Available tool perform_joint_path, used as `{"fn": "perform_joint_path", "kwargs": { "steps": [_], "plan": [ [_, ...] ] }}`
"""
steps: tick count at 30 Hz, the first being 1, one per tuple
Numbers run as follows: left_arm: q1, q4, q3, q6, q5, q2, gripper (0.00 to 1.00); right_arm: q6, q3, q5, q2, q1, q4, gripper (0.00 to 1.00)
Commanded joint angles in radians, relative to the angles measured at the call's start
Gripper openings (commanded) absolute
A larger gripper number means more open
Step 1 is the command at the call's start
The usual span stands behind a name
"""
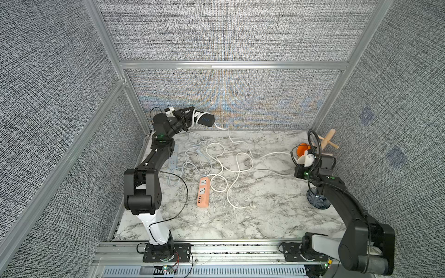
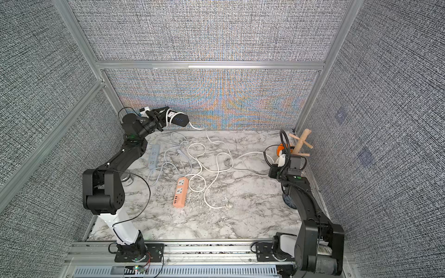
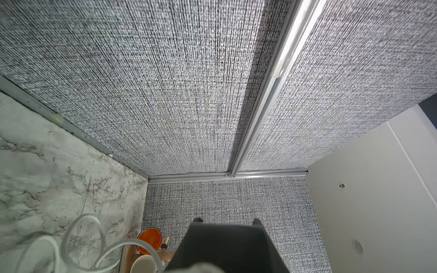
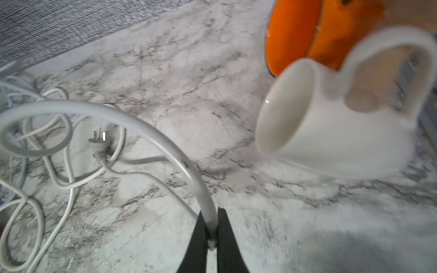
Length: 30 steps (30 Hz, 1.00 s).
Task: Unwrap the cord wrapped around the power strip
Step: Unwrap the power cord from the power strip.
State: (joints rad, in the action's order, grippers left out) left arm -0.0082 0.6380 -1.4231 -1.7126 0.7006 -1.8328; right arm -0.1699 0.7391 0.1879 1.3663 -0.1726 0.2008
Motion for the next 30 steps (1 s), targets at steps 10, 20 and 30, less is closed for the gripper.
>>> {"fn": "perform_joint_path", "kwargs": {
  "steps": [10, 20, 30],
  "plan": [
    [0.025, -0.074, -0.02, 0.087, 0.031, 0.037, 0.0, 0.075, 0.212, 0.067, -0.066, 0.029, 0.163, 0.0],
    [-0.006, -0.159, -0.047, 0.186, 0.03, 0.097, 0.0, 0.064, 0.536, 0.104, -0.184, 0.048, 0.342, 0.0],
    [-0.096, -0.16, -0.051, 0.229, -0.001, 0.095, 0.0, 0.059, 0.478, -0.057, -0.16, 0.018, 0.542, 0.0]
  ]
}}
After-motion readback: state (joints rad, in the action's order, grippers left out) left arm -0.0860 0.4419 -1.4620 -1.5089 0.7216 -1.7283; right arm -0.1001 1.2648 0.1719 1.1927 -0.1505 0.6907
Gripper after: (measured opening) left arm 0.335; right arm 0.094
